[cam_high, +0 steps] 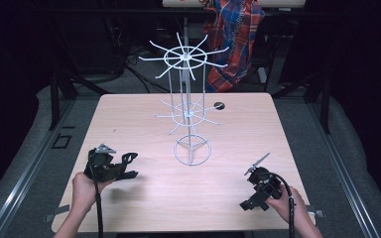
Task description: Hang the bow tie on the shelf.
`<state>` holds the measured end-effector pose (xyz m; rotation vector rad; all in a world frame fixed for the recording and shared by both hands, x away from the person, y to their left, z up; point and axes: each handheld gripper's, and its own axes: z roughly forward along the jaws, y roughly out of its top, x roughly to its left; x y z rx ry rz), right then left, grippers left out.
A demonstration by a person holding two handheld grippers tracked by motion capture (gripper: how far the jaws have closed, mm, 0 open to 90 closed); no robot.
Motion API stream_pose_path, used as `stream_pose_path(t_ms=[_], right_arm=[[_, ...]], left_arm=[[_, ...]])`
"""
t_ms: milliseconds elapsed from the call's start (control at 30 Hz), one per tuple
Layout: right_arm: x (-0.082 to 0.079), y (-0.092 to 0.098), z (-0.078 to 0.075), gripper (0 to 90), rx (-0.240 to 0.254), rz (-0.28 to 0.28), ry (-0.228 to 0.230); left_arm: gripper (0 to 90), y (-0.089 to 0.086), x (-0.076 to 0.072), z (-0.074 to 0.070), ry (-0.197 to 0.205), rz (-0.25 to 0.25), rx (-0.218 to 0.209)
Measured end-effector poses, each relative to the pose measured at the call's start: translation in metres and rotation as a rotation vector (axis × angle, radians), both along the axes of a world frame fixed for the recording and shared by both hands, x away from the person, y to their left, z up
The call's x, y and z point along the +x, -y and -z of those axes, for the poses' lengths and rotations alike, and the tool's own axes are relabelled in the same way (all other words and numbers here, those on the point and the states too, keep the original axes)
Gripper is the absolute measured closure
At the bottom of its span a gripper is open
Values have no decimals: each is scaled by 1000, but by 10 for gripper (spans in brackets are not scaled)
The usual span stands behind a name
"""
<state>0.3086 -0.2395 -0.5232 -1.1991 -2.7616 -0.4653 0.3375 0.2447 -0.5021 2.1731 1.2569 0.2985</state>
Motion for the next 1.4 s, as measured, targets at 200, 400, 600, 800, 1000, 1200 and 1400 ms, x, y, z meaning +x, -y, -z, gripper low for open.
stream_pose_path(t_ms=[200, 400, 600, 800, 1000, 1200, 1400], right_arm=[[-1, -1, 0, 95, -4, 2, -3], [0, 0, 0, 95, -6, 4, -2], [-1, 1, 0, 93, 4, 7, 0], [1, 1, 1, 99, -7, 6, -6], [-1, 0, -1, 94, -16, 4, 9], [0, 2, 1, 93, -13, 10, -2], [2, 1, 2, 93, -12, 10, -1]], left_arm=[[851, 2, -2, -3, 4, 13, -19], [851, 4, -3, -9, 25, 12, -44], [851, 5, -3, -13, 36, 16, -62], [852, 4, -1, -18, 43, 25, -96], [852, 5, -2, -23, 65, 12, -131], [852, 9, -4, -31, 97, 19, -131], [852, 10, 0, -33, 99, 25, -153]])
